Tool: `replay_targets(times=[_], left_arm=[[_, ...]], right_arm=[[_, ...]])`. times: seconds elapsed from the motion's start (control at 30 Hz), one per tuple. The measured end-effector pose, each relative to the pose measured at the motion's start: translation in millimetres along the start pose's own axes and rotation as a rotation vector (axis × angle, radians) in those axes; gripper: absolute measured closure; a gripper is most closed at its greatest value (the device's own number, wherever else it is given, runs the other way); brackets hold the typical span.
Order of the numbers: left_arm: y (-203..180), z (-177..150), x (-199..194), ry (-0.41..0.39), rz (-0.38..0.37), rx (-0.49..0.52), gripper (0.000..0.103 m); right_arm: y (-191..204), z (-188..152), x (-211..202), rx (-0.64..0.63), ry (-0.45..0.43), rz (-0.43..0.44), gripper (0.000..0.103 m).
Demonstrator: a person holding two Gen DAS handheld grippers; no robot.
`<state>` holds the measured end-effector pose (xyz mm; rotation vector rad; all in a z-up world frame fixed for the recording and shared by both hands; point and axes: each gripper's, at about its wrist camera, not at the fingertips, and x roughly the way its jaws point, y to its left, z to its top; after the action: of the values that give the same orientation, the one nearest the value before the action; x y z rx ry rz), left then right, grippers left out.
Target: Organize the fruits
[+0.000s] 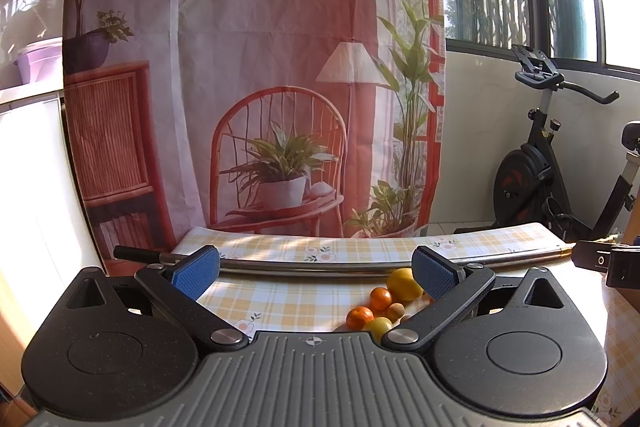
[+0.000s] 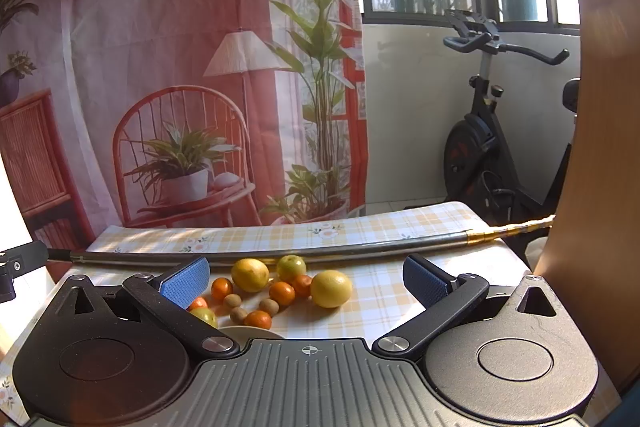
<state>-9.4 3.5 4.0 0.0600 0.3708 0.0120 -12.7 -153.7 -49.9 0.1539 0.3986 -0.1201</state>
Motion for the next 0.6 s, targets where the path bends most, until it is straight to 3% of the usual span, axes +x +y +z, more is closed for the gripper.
replay_targets(times=[0.6], left_arm=[[0.7,-1.1,0.3,0.009,-0.006,-0.002,0.0]], right_arm=[[1.3,-0.6,0.1,0.0,-0.001,-0.001,0.0]])
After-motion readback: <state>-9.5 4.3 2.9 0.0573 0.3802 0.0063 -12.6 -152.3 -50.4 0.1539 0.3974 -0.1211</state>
